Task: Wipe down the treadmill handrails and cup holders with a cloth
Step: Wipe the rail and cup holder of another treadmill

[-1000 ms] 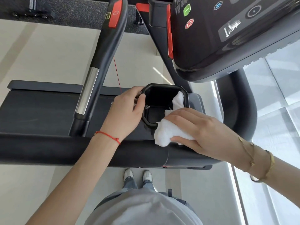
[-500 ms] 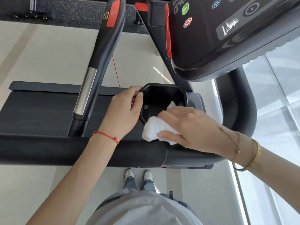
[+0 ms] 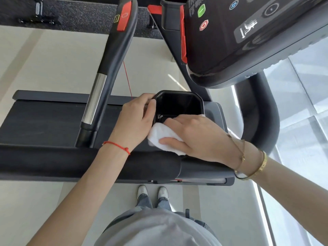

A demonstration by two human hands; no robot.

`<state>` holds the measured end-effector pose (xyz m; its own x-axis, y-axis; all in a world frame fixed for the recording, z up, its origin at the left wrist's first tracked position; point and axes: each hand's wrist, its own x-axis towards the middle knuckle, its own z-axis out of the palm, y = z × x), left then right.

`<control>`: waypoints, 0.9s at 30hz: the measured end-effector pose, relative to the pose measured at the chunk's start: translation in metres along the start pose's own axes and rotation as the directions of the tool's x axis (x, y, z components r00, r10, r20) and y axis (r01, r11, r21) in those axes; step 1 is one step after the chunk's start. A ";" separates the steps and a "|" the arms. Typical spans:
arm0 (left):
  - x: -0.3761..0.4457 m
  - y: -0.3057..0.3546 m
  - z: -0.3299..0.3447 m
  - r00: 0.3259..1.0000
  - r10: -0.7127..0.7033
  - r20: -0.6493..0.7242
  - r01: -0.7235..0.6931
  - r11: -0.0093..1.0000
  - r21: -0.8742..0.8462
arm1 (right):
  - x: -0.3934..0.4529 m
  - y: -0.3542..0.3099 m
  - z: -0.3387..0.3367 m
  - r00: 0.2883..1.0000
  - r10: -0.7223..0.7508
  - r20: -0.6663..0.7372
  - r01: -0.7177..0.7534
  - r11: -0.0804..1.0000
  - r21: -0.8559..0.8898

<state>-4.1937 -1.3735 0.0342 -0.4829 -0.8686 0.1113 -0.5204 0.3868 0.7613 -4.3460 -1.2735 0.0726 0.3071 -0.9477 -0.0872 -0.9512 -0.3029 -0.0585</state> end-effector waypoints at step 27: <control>-0.001 -0.003 0.006 1.000 0.012 0.008 -0.012 0.999 0.046 | -0.062 -0.009 -0.009 0.689 0.341 -0.640 -0.328 0.934 0.145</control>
<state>-4.1958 -1.3724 0.0281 -0.4947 -0.8615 0.1147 -0.5464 0.4109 0.7298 -4.3569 -1.2133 0.0877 -0.1313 -0.8204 0.5566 -0.9846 0.0424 -0.1698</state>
